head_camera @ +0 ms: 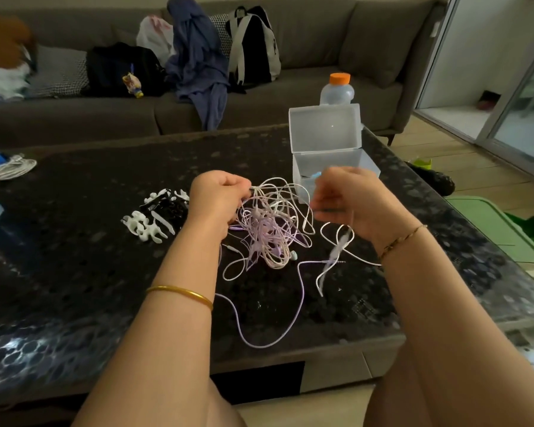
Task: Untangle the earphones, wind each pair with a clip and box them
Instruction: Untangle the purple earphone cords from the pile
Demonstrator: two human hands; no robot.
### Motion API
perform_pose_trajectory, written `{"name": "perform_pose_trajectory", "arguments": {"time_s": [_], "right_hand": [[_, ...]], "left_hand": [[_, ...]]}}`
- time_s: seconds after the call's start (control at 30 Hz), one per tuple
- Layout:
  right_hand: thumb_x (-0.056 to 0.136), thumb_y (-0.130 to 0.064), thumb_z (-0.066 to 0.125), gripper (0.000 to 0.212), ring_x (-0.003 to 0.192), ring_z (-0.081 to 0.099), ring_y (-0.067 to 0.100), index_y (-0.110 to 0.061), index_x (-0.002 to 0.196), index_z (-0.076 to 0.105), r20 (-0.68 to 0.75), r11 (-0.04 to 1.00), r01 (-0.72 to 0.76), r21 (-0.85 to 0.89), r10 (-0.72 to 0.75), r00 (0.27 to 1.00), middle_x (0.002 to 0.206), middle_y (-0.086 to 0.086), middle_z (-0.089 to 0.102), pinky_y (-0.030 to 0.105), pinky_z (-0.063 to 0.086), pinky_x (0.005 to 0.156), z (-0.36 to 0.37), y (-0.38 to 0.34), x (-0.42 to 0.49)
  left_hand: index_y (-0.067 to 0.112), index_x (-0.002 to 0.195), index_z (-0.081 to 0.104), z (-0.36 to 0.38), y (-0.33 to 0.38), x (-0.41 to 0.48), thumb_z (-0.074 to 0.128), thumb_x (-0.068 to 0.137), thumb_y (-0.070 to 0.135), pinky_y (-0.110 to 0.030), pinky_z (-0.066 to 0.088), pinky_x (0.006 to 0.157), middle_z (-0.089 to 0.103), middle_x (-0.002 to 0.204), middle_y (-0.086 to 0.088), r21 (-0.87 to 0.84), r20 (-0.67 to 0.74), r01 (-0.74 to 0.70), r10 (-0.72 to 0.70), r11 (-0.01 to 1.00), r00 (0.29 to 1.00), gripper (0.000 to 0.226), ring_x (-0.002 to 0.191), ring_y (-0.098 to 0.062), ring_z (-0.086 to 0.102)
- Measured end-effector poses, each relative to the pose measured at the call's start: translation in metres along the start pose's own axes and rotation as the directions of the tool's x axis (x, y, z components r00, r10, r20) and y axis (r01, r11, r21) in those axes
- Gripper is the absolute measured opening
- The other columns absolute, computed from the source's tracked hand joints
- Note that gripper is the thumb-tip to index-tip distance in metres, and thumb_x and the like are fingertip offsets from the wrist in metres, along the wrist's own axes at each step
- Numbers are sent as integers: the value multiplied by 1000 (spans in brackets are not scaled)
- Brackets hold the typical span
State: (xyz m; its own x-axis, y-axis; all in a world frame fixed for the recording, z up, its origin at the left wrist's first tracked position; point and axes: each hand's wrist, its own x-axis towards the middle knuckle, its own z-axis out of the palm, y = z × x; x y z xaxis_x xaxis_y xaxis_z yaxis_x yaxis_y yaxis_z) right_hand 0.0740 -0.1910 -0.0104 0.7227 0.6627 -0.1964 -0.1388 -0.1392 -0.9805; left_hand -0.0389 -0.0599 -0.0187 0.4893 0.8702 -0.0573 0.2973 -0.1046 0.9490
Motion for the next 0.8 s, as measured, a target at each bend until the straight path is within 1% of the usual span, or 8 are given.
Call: {"name": "perform_pose_trajectory", "arguments": {"time_s": [0.17, 0.27, 0.33, 0.4, 0.47, 0.53, 0.67, 0.8], "right_hand": [[93, -29, 56, 27, 40, 33, 10, -7, 77, 57, 135, 828, -3, -561, 96, 986, 57, 2, 53, 17, 27, 35, -4, 6, -1], [96, -50, 39, 54, 45, 36, 13, -4, 85, 63, 54, 743, -48, -668, 113, 992, 57, 4, 53, 22, 31, 43, -8, 10, 4], [95, -56, 35, 61, 48, 39, 14, -4, 86, 66, 10, 718, -50, -695, 79, 997, 56, 4, 51, 25, 34, 51, -16, 11, 7], [89, -58, 47, 56, 54, 41, 14, -6, 87, 68, 80, 708, 21, -706, 50, 996, 60, 3, 51, 26, 37, 57, -25, 9, 7], [83, -47, 63, 41, 64, 47, 16, -6, 89, 69, 144, 664, 116, -739, -13, 990, 71, 4, 56, 27, 41, 64, -32, 7, 5], [86, -31, 65, 26, 71, 54, 18, -6, 92, 69, 43, 618, 124, -777, -145, 989, 80, 7, 62, 28, 47, 68, -36, 9, 9], [96, -23, 51, 20, 50, 45, 11, -10, 92, 66, -176, 911, 53, -409, -136, 975, 74, 7, 58, 19, 42, 44, -36, 7, 11], [96, -19, 48, 22, 37, 30, 7, -8, 89, 66, -78, 983, 159, -93, -166, 983, 66, 6, 57, 16, 25, 34, -33, -1, 3]], "left_hand": [[19, 91, 59, 1, 6, 1, 50, 98, 16, -23, 41, 57, 69, 87, 4, -59, -41, -104, 102, 993, 994, 12, 53, -3, 43], [19, 97, 59, -3, 8, 2, 48, 98, 15, -19, 42, 69, 70, 86, 7, -128, -78, -117, 108, 985, 991, 11, 59, 0, 48], [18, 99, 57, -5, 8, 2, 47, 98, 13, -8, 44, 57, 68, 85, 9, -122, -156, -161, 141, 979, 978, 11, 67, 0, 55], [20, 94, 56, -6, 5, 0, 47, 97, 11, -8, 47, 59, 69, 85, 7, -78, -247, -218, 193, 973, 950, 13, 71, 0, 58], [24, 86, 55, -8, 0, 4, 49, 95, 13, -25, 53, 78, 70, 82, 7, -6, -322, -275, 258, 961, 911, 16, 79, -8, 64], [22, 89, 57, -10, 0, 5, 50, 95, 14, -29, 52, 78, 69, 83, 6, 43, -336, -282, 279, 959, 899, 12, 76, -6, 63], [17, 97, 65, -9, -1, 4, 54, 94, 12, -16, 42, 62, 65, 92, 4, 238, -140, -194, 231, 952, 963, 12, 69, 1, 53], [18, 99, 70, -2, 1, -2, 51, 97, 22, -38, 47, 94, 67, 105, -3, 504, 96, -151, 119, 850, 988, 19, 95, -19, 59]]}}
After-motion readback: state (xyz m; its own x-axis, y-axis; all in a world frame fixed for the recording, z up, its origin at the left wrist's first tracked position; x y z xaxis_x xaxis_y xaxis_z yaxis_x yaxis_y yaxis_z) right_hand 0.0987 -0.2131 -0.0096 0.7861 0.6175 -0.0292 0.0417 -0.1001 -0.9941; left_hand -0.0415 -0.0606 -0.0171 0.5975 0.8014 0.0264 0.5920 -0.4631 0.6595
